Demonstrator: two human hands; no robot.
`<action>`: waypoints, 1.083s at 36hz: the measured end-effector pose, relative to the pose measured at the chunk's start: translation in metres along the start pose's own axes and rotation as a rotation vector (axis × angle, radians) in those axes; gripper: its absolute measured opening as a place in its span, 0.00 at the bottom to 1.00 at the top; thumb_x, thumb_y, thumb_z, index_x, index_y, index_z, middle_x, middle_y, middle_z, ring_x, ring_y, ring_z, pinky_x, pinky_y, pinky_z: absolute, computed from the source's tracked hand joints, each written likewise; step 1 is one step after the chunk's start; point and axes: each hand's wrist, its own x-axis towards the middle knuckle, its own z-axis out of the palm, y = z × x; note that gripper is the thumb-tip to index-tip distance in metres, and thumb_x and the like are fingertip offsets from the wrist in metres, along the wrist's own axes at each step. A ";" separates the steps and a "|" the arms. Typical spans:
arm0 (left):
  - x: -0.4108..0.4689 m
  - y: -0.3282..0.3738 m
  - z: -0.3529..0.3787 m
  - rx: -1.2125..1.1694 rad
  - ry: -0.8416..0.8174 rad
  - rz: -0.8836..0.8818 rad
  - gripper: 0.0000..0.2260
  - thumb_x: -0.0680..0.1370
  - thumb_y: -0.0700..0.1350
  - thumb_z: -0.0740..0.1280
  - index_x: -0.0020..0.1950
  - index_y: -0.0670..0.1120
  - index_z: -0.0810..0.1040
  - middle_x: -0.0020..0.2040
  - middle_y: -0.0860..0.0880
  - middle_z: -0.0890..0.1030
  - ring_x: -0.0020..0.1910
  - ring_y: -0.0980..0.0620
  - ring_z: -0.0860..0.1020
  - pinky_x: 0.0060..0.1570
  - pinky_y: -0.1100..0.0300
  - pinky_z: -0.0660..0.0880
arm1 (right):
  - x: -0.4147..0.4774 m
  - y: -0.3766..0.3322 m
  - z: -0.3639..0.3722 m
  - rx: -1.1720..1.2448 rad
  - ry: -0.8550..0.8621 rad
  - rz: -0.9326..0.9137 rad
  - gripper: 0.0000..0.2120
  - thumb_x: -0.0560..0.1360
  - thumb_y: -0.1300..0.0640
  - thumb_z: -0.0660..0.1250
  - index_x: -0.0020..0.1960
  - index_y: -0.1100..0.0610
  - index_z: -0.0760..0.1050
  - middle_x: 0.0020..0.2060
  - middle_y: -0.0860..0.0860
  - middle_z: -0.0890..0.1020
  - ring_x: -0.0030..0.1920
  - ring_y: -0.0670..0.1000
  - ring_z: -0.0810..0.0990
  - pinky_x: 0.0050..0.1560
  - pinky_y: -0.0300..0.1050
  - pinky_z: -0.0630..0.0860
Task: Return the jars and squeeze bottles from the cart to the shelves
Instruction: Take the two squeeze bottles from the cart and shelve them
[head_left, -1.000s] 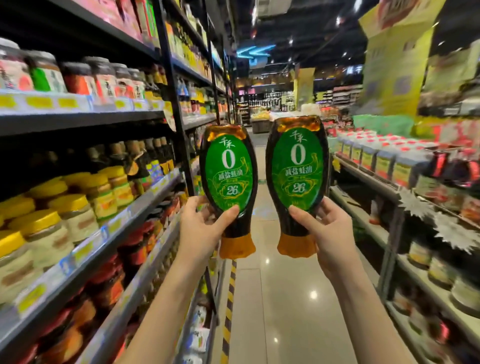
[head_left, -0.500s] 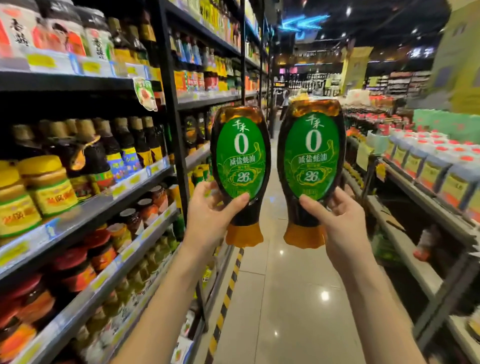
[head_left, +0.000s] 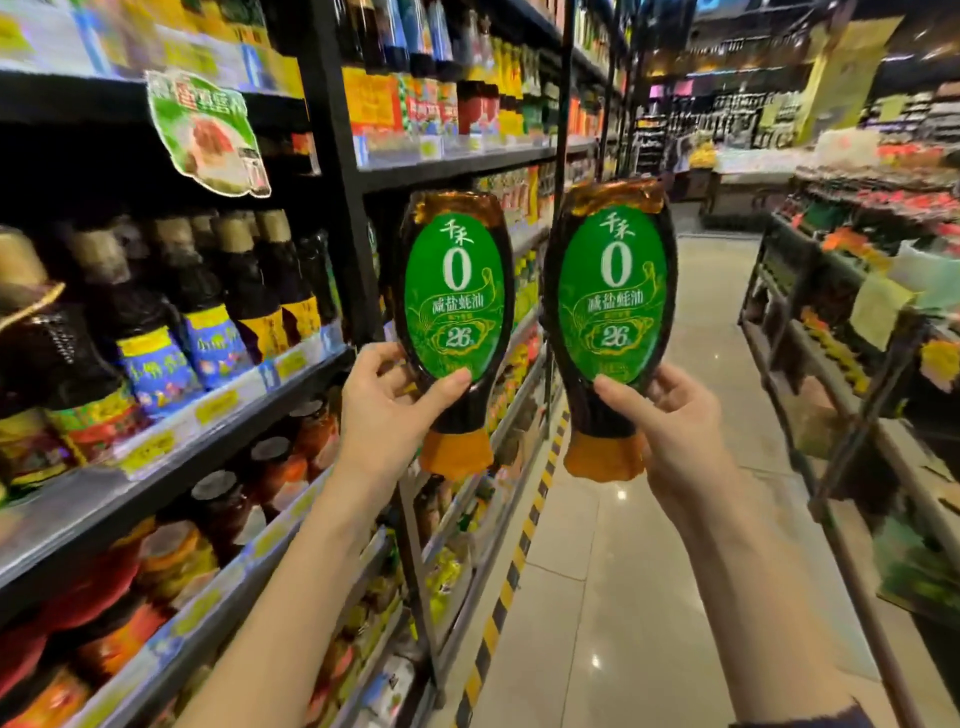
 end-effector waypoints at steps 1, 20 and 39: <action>0.012 -0.005 0.002 0.007 -0.002 -0.001 0.17 0.69 0.37 0.72 0.53 0.46 0.71 0.47 0.50 0.82 0.48 0.52 0.82 0.45 0.63 0.80 | 0.013 0.005 0.001 0.013 -0.006 0.004 0.16 0.60 0.59 0.73 0.48 0.55 0.80 0.46 0.53 0.85 0.48 0.52 0.83 0.55 0.48 0.79; 0.152 -0.077 0.044 0.091 0.155 -0.002 0.17 0.68 0.39 0.73 0.51 0.44 0.69 0.47 0.46 0.82 0.32 0.60 0.81 0.31 0.71 0.74 | 0.221 0.125 0.007 0.204 -0.250 0.123 0.38 0.50 0.49 0.83 0.57 0.60 0.77 0.49 0.53 0.85 0.50 0.51 0.83 0.46 0.40 0.79; 0.239 -0.137 0.109 0.206 0.622 -0.008 0.21 0.62 0.44 0.73 0.51 0.47 0.71 0.43 0.55 0.85 0.44 0.55 0.84 0.40 0.66 0.78 | 0.413 0.203 0.018 0.416 -0.733 0.267 0.18 0.55 0.60 0.77 0.44 0.56 0.80 0.36 0.48 0.86 0.34 0.43 0.83 0.32 0.32 0.77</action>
